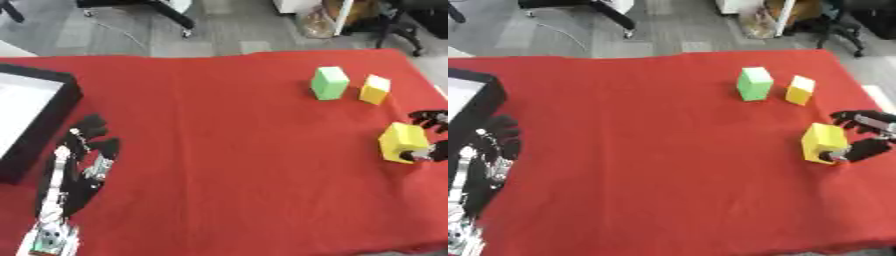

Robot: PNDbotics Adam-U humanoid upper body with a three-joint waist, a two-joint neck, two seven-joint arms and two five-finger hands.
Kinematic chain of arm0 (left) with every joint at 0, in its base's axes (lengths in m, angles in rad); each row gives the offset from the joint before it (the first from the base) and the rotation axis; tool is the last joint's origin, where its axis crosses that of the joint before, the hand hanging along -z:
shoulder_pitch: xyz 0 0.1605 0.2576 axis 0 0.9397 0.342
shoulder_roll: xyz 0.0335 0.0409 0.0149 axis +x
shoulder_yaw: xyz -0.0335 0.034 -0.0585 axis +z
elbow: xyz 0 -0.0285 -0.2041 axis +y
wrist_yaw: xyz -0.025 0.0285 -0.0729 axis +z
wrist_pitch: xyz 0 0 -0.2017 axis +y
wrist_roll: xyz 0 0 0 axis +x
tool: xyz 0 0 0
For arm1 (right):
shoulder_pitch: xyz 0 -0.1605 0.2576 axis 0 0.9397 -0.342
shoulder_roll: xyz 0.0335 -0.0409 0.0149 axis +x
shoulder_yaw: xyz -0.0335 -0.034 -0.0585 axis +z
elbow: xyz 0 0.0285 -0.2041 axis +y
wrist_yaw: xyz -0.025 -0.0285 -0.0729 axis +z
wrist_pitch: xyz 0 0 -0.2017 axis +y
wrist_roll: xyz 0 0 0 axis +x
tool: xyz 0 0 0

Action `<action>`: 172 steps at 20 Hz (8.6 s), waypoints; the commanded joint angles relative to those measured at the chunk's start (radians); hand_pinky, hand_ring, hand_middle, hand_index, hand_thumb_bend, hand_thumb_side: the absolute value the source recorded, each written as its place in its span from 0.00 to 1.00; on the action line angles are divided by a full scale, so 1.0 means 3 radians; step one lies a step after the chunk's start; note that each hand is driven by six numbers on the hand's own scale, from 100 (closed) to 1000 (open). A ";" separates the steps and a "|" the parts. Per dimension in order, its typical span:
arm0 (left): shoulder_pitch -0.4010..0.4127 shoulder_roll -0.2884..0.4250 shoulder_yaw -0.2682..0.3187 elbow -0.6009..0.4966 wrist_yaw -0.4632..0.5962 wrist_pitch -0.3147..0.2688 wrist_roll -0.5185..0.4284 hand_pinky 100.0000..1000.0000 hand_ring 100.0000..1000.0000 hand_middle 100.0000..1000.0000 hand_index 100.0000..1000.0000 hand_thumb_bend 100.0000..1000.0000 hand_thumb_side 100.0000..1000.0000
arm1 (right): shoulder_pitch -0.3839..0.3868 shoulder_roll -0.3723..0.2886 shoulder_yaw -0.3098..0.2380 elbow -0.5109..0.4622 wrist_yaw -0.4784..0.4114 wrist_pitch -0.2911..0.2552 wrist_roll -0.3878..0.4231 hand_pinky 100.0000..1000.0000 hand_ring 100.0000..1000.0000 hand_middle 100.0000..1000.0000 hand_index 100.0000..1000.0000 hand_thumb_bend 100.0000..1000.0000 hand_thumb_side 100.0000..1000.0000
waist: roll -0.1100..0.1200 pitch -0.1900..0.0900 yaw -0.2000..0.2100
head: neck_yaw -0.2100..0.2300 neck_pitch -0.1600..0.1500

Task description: Pick up the objects with one hand, pass them to the other hand, and then place them into the box on the other side of the table.

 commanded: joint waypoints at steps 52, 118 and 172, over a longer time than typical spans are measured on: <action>-0.0832 0.0162 -0.0264 0.0400 -0.0779 -0.0137 -0.0110 0.73 0.78 0.74 0.86 0.57 0.60 | -0.0748 0.1643 0.1037 -0.2254 -0.1494 0.0420 -0.1418 0.53 0.48 0.33 0.46 0.07 0.34 | 0.0072 -0.0086 0.0161 | 0.0026 -0.0006; -0.0850 0.0471 -0.0387 0.0170 -0.2544 -0.0333 0.1264 0.77 0.79 0.77 0.85 0.48 0.43 | -0.0742 0.2538 0.1759 -0.1675 -0.3228 0.1668 -0.1890 0.50 0.46 0.30 0.43 0.10 0.28 | 0.0020 -0.0076 -0.0030 | -0.0001 -0.0006; -0.0559 0.0913 0.0697 -0.0148 -0.2584 0.0471 0.1175 0.53 0.45 0.42 0.57 0.00 0.25 | -0.0383 0.2475 0.0736 -0.2056 -0.2935 0.0536 -0.2098 0.60 0.61 0.69 0.91 0.33 0.81 | 0.0109 -0.0096 -0.0033 | 0.1010 -0.0007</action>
